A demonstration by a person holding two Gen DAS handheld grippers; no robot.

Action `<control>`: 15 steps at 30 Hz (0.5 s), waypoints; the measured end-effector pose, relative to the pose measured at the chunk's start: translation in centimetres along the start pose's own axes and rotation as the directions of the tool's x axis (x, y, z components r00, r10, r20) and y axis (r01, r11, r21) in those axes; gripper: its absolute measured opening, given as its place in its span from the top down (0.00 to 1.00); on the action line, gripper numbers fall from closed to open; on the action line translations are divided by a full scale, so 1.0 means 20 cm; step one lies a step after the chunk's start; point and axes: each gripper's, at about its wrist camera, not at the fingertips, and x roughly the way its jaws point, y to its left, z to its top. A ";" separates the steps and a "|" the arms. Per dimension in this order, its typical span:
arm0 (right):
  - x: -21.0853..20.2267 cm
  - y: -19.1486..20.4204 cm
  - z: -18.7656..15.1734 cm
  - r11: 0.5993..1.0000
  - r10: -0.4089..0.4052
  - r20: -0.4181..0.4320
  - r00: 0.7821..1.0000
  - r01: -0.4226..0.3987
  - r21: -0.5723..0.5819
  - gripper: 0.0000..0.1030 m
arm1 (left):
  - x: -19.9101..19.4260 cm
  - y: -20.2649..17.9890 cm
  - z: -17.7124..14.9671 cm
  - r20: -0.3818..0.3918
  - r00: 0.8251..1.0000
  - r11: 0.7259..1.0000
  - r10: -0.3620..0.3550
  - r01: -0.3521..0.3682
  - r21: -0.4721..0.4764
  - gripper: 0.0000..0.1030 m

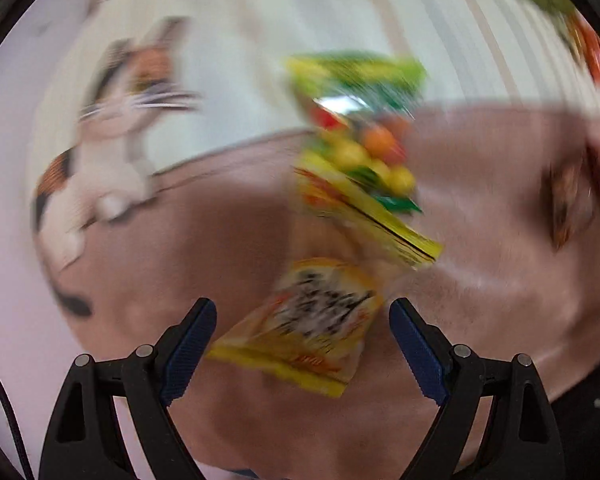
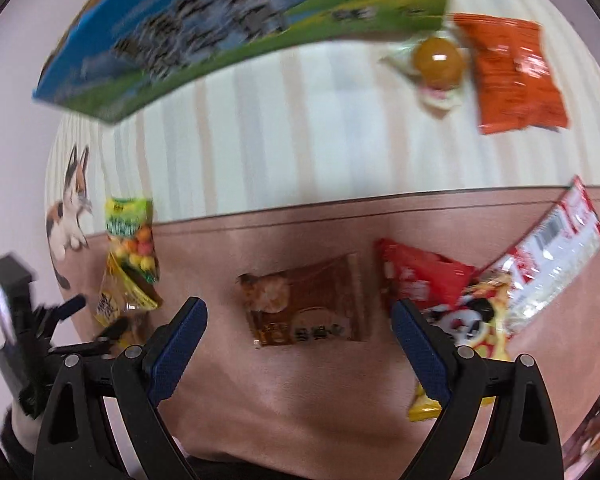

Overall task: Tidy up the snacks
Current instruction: 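Grasp the yellow biscuit bag with the left tool while the right grasps the green candy bag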

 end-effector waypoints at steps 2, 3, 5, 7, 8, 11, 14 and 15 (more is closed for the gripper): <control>0.03 0.08 0.00 0.999 -0.013 -0.014 1.000 0.012 -0.034 0.07 | 0.07 -0.03 0.01 -0.008 1.000 1.000 -0.001 0.001 0.023 0.32; 0.04 0.11 0.01 0.999 -0.015 -0.016 1.000 0.015 -0.047 0.07 | 0.09 -0.02 0.02 -0.013 1.000 1.000 -0.012 0.012 -0.003 0.43; 0.06 0.19 0.02 0.997 -0.016 -0.024 1.000 0.015 -0.073 0.07 | 0.10 0.04 0.01 -0.002 0.997 0.992 -0.075 0.074 -0.098 0.48; 0.07 0.25 0.03 0.997 -0.001 -0.031 1.000 -0.002 -0.080 0.07 | 0.08 0.14 -0.01 0.023 0.992 0.967 -0.121 0.123 -0.224 0.51; 0.08 0.29 0.04 0.997 0.013 -0.037 0.999 -0.016 -0.080 0.07 | 0.07 0.21 -0.04 0.041 0.989 0.942 -0.142 0.148 -0.300 0.51; 0.13 0.42 0.08 0.995 0.075 -0.051 0.996 -0.078 -0.059 0.07 | 0.07 0.36 -0.11 0.075 0.981 0.863 -0.178 0.192 -0.467 0.51; 0.24 0.57 0.13 0.988 0.150 -0.089 0.985 -0.152 -0.016 0.07 | 0.09 0.47 -0.20 0.102 0.974 0.770 -0.205 0.224 -0.597 0.51; 0.29 0.63 0.15 0.985 0.171 -0.104 0.980 -0.171 0.004 0.07 | 0.10 0.49 -0.22 0.107 0.970 0.748 -0.217 0.236 -0.621 0.51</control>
